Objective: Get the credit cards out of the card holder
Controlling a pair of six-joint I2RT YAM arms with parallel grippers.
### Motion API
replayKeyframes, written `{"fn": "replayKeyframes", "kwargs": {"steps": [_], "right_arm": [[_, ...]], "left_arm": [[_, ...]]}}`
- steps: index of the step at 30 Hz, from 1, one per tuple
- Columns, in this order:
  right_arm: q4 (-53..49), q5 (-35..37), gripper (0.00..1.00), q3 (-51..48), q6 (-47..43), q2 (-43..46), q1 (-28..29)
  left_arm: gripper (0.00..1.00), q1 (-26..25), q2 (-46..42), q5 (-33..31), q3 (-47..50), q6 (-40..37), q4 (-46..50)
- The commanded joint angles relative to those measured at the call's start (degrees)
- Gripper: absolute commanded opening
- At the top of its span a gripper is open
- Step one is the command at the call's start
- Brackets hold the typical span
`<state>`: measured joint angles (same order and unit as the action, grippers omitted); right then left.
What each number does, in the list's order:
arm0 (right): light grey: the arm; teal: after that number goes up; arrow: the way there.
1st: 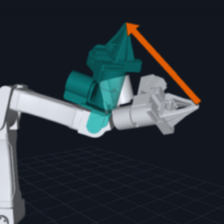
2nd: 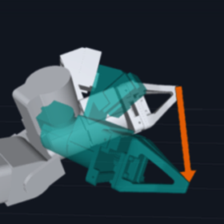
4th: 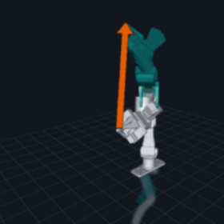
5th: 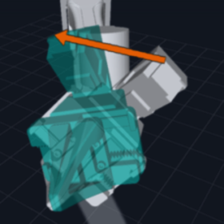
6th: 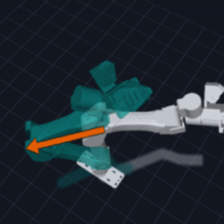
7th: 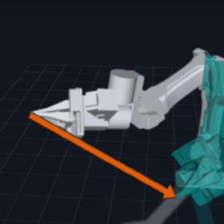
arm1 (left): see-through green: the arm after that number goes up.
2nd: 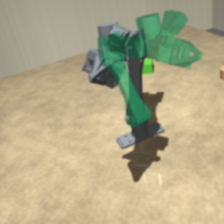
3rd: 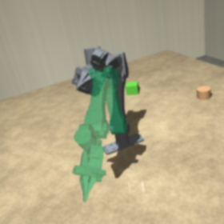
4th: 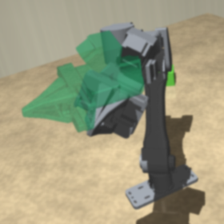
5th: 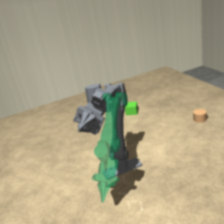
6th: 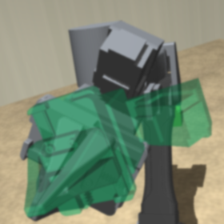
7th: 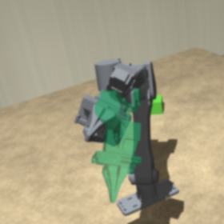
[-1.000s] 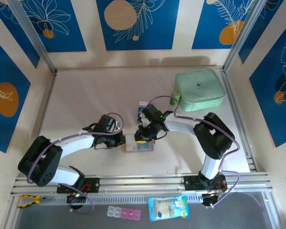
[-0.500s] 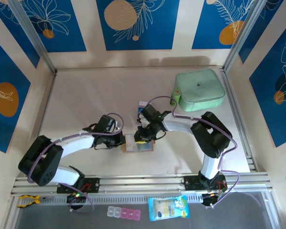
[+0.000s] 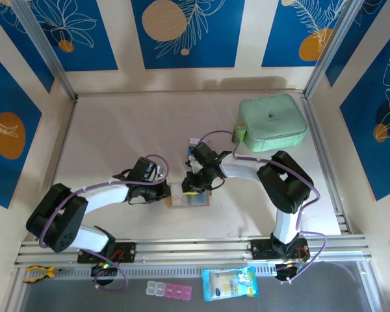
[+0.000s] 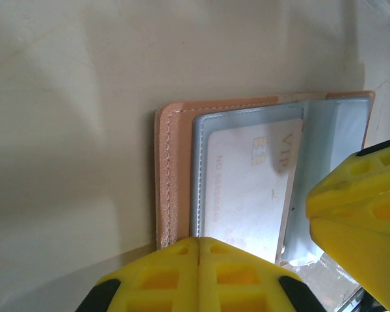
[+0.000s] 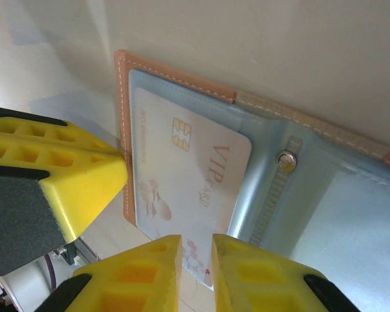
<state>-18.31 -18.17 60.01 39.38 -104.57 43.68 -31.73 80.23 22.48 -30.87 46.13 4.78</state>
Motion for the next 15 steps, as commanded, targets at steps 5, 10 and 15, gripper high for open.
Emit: {"fn": "replayKeyframes", "kwargs": {"steps": [5,10,15], "right_arm": [[1.59,-1.09,0.2,0.82,-0.52,-1.3,0.53],[2.48,-1.51,0.2,0.64,-0.24,-1.9,0.53],[2.04,-0.89,0.2,0.28,-0.31,-2.04,0.62]], "left_arm": [[0.0,0.87,1.19,1.62,-0.02,-0.96,-1.43],[0.0,0.9,1.69,2.02,0.5,-0.78,-2.03],[0.0,0.88,2.03,1.94,1.16,-0.49,-2.89]]}}
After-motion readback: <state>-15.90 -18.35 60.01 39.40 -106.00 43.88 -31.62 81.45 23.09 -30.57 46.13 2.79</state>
